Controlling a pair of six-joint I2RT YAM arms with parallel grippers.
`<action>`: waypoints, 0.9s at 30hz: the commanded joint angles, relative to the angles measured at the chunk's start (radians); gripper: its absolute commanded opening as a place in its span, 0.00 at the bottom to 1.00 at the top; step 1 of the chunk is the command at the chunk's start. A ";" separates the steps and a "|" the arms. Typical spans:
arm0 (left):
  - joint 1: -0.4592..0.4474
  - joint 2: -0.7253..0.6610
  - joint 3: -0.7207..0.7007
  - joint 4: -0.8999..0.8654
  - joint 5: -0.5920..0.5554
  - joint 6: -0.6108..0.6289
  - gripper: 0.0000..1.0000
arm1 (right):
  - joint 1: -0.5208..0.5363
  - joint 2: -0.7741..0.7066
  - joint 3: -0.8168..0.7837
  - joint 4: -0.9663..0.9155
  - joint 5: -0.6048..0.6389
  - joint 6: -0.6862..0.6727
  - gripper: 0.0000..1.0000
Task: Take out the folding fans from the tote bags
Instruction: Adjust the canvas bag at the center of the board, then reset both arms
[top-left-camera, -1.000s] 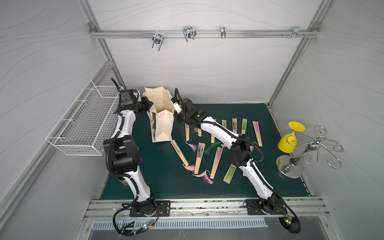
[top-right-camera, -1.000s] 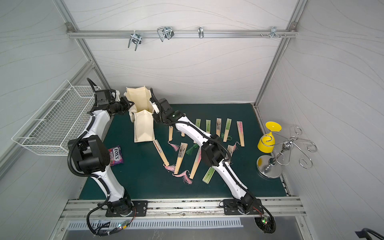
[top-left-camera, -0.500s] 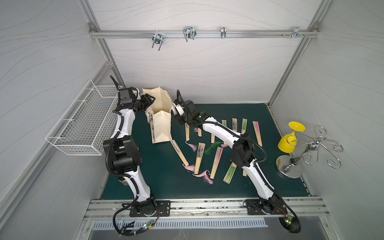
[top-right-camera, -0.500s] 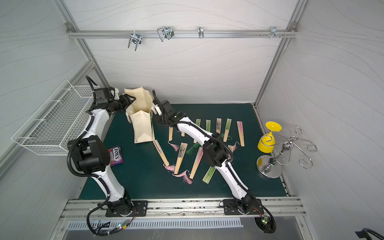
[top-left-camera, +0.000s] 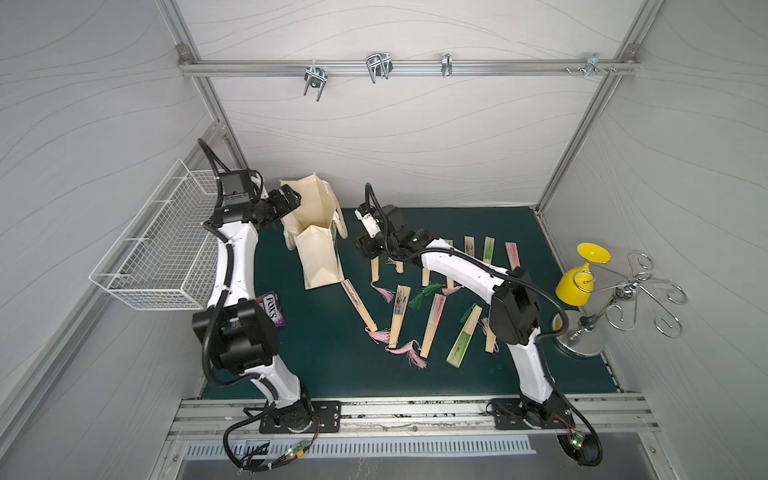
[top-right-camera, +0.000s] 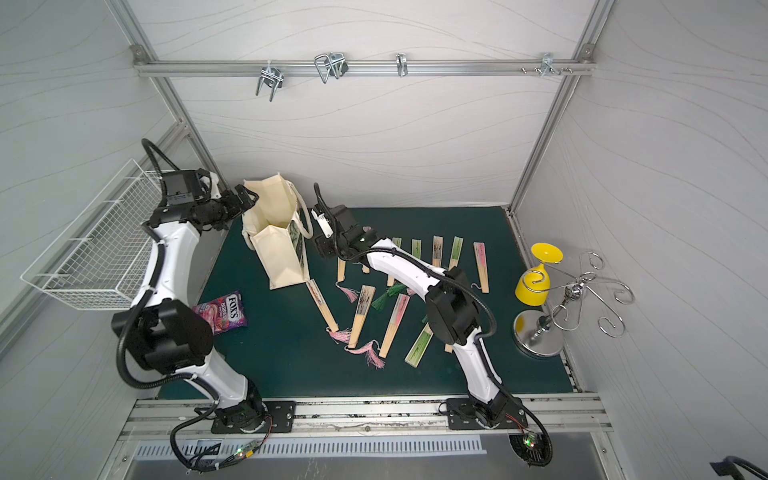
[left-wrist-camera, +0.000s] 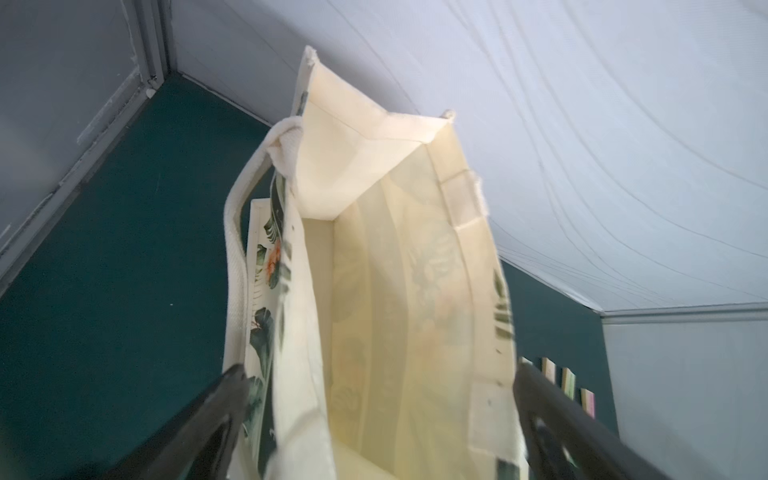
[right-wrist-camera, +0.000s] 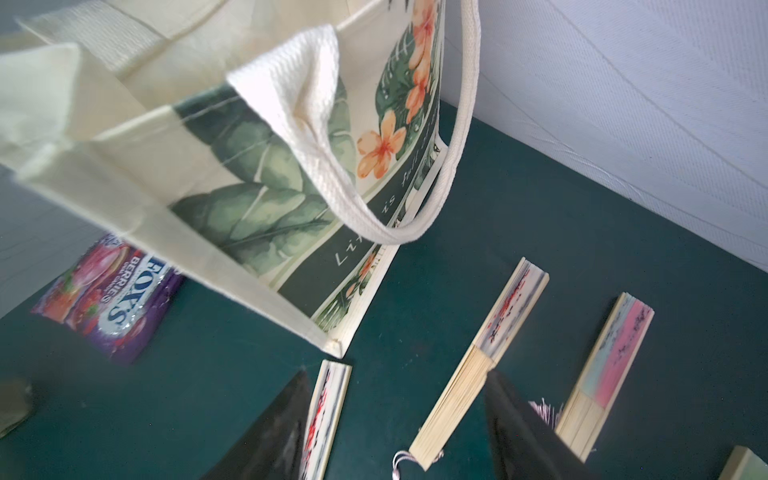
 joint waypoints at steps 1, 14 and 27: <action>0.029 -0.106 -0.039 -0.007 -0.056 0.000 0.99 | 0.007 -0.111 -0.071 0.045 -0.026 0.049 0.70; -0.048 -0.565 -0.508 0.008 -0.031 0.054 0.99 | -0.089 -0.527 -0.528 0.108 0.046 0.255 0.95; -0.209 -0.901 -0.946 0.097 -0.490 0.189 0.97 | -0.231 -0.966 -0.999 0.092 0.448 0.342 0.99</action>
